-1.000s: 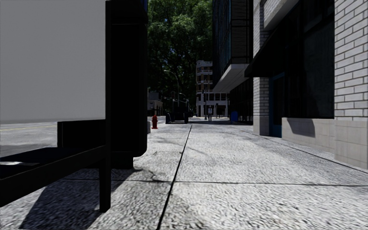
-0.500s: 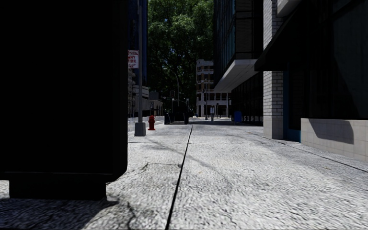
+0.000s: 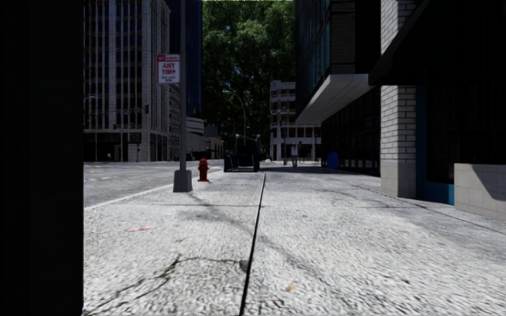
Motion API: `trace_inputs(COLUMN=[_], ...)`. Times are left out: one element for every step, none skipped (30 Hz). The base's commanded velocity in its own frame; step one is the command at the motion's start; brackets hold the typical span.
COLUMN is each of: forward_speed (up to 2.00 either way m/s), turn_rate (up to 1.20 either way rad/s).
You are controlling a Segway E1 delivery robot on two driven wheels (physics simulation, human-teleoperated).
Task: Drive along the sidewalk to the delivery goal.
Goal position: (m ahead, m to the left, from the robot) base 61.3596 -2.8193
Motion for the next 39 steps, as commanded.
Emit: trace_inputs(forward_speed=[2.0, 2.0, 2.0, 2.0, 2.0, 2.0, 2.0, 2.0, 2.0, 2.0, 1.99, 1.99, 1.99, 1.99, 1.99, 1.99, 1.99, 1.99, 1.99, 1.99, 1.99, 1.99, 1.99, 1.99, 1.99, 1.99, 1.99, 1.99, 1.99, 1.99, 1.99, 1.99, 1.99, 1.99, 1.99, 1.99, 1.99, 1.99, 1.99], turn_rate=[0.0, 0.0, 0.0, 0.0, 0.0, 0.0, 0.0, 0.0, 0.0, 0.0, 0.0, 0.0, 0.0, 0.0, 0.0, 0.0, 0.0, 0.0, 0.0, 0.0, 0.0, 0.0, 0.0, 0.0, 0.0, 0.0, 0.0, 0.0, 0.0, 0.0, 0.0, 0.0, 0.0, 0.0, 0.0, 0.0, 0.0, 0.0, 0.0])
